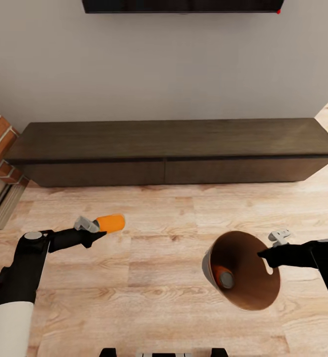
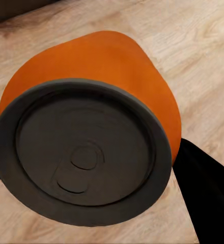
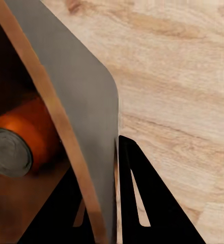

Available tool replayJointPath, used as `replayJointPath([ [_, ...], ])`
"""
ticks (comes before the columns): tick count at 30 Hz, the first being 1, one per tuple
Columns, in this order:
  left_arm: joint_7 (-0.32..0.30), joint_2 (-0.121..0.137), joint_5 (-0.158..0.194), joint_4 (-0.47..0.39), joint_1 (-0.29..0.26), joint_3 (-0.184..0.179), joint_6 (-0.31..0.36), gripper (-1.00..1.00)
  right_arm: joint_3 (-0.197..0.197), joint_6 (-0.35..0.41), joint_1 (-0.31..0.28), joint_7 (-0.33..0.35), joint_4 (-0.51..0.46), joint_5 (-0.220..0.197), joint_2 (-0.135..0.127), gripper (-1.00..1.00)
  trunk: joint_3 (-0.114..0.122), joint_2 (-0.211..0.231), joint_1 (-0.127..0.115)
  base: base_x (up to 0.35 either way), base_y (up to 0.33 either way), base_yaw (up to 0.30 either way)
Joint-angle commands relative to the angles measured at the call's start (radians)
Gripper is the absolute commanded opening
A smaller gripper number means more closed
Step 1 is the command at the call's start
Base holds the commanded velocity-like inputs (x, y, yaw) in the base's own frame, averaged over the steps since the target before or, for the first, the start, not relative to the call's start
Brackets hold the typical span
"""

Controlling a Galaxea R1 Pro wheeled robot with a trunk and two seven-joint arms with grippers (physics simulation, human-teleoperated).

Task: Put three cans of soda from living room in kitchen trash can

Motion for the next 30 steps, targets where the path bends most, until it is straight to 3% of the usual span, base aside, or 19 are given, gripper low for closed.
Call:
replayJointPath([
  [1, -0.023, 0.000, -0.003, -0.024, 0.000, 0.000, 0.024, -1.00, 0.010, 0.015, -0.025, 0.006, 0.037, -0.015, 0.002, -1.00, 0.003, 0.007, -0.004, 0.000, 0.000, 0.000],
  [6, -0.157, -0.001, -0.003, -0.055, -0.004, -0.001, 0.143, -1.00, 0.025, 0.015, -0.137, 0.004, 0.212, -0.016, 0.003, -1.00, 0.003, 0.007, -0.004, 0.000, 0.000, 0.000],
  [9, -0.230, -0.001, 0.000, -0.065, -0.013, -0.004, 0.219, -1.00, 0.026, 0.015, -0.151, 0.004, 0.238, -0.019, 0.004, -1.00, 0.003, 0.007, -0.004, 0.000, 0.000, 0.000],
  [12, -0.302, -0.003, 0.002, -0.085, -0.020, -0.004, 0.255, -1.00, 0.027, 0.015, -0.157, 0.003, 0.249, -0.020, 0.005, -1.00, 0.003, 0.007, -0.004, 0.000, 0.000, 0.000],
  [15, -0.402, -0.010, 0.004, -0.127, -0.034, -0.004, 0.321, -1.00, 0.030, 0.017, -0.176, 0.004, 0.268, -0.018, 0.020, -1.00, 0.003, 0.007, -0.004, 0.000, 0.000, 0.000],
  [16, -0.457, -0.015, 0.005, -0.153, -0.044, -0.004, 0.356, -1.00, 0.046, 0.019, -0.194, 0.001, 0.280, -0.016, 0.037, -1.00, 0.003, 0.007, -0.004, 0.000, 0.000, 0.000],
  [18, -0.465, -0.022, 0.024, -0.176, -0.070, -0.005, 0.403, -1.00, 0.089, 0.021, -0.207, -0.009, 0.291, -0.012, 0.072, -1.00, 0.003, 0.007, -0.004, 0.000, 0.000, 0.000],
  [21, -0.465, -0.023, 0.076, -0.183, -0.092, -0.017, 0.461, -1.00, 0.109, 0.024, -0.210, -0.052, 0.294, -0.012, 0.095, -1.00, 0.003, 0.007, -0.004, 0.000, 0.000, 0.000],
  [23, -0.465, -0.024, 0.126, -0.183, -0.121, -0.057, 0.534, -1.00, 0.119, 0.025, -0.213, -0.091, 0.296, -0.013, 0.127, -1.00, 0.003, 0.007, -0.004, 0.000, 0.000, 0.000],
  [25, -0.465, -0.024, 0.147, -0.183, -0.154, -0.108, 0.598, -1.00, 0.128, 0.027, -0.214, -0.109, 0.296, -0.013, 0.148, -1.00, 0.003, 0.007, -0.004, 0.000, 0.000, 0.000],
  [28, -0.465, -0.031, 0.164, -0.185, -0.180, -0.171, 0.651, -1.00, 0.148, 0.028, -0.215, -0.122, 0.297, -0.012, 0.164, -1.00, 0.003, 0.007, -0.004, 0.000, 0.000, 0.000],
  [30, -0.465, -0.050, 0.167, -0.186, -0.195, -0.196, 0.652, -1.00, 0.165, 0.029, -0.217, -0.130, 0.300, -0.011, 0.173, -1.00, 0.003, 0.007, -0.004, 0.000, 0.000, 0.000],
])
